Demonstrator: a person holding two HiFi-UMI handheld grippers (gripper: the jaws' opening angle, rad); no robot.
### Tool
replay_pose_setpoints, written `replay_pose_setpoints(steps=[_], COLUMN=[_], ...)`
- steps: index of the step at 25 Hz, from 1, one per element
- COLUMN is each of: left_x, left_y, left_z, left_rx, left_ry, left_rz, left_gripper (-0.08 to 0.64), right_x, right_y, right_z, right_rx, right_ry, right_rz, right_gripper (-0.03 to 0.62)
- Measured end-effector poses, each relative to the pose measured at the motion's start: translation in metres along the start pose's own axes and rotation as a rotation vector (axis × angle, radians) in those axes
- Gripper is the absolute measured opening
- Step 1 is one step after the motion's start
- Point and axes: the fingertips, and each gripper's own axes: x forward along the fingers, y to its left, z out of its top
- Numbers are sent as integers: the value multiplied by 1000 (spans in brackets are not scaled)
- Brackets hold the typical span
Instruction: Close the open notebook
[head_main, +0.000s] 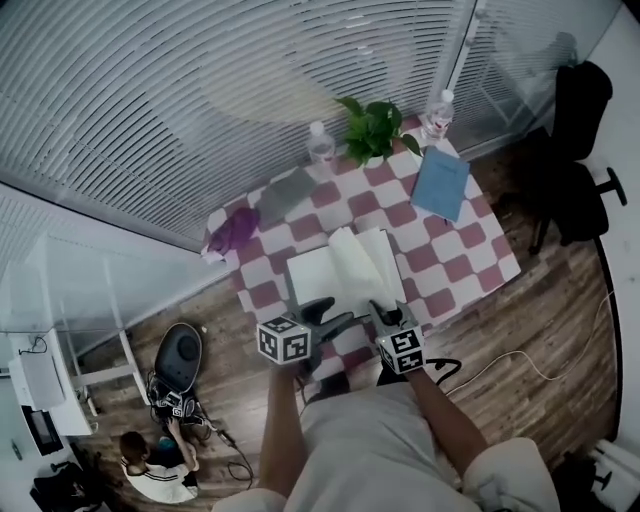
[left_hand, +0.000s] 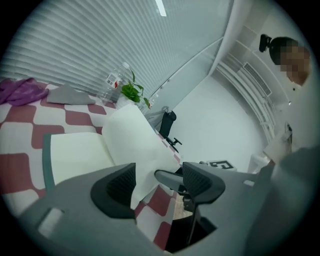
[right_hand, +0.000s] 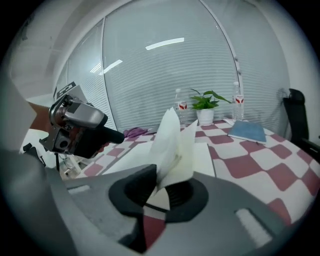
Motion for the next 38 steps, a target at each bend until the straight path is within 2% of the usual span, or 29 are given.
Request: replay_pose_setpoints(steps=[3,6,10,13,17,19,20,25,29,31,35,38], left_x=[20,51,85,99,113,120,122,128,128,122,103,81], left_y=[11,18,24,25,28,29,29,31,33,33,42,51], left_z=[-6,-5,-5,-10,-19,-26,-28,-29,-24,-15,2,11], left_rx=[78,93,79,68,29,11,8,-28,-42,-35,-40,-43], left_ry=[33,40,62,97,149,186,198,227,214,176,116,66], left_rz=[57,48,54,74,82,82,87,101,98,94,142,173], left_gripper=[304,304,304,304,304,304,304,304,276,278,278,278], right_x=[-1,-3,-17,-40,-64,-59,-51,0,14,18,33,50], right_y=[-7,-10,-4,-13,-35,-39,-38,-32,-28,-23,-3,14], right_z=[-5,-7,-9,-12,-5,0,0,-19,-15,-11,2,7], right_rx=[65,93,27,-24,-51,-73,-87,-171,-200,-217,-275,-355], right_ry=[19,20,47,63,-7,-29,-15,109,119,110,106,148], right_rz=[-29,-28,-7,-26,-75,-69,-53,15,31,53,103,126], right_gripper=[60,74,103,104,104,104,83,74,72,72,72,72])
